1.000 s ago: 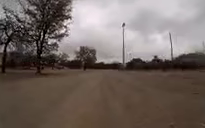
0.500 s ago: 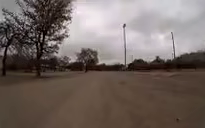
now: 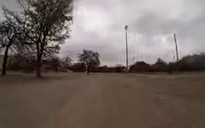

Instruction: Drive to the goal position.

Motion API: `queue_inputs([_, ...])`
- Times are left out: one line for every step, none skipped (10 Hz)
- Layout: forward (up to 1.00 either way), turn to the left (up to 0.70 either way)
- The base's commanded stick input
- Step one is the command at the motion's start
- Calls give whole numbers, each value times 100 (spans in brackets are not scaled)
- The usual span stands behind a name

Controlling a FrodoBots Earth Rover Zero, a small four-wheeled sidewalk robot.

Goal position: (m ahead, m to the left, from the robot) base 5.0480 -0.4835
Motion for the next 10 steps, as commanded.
queue_inputs([70,1])
queue_inputs([70,1])
queue_inputs([70,2])
queue_inputs([70,2])
queue_inputs([70,1])
queue_inputs([70,1])
queue_inputs([70,1])
queue_inputs([70,1])
queue_inputs([70,1])
queue_inputs([70,1])
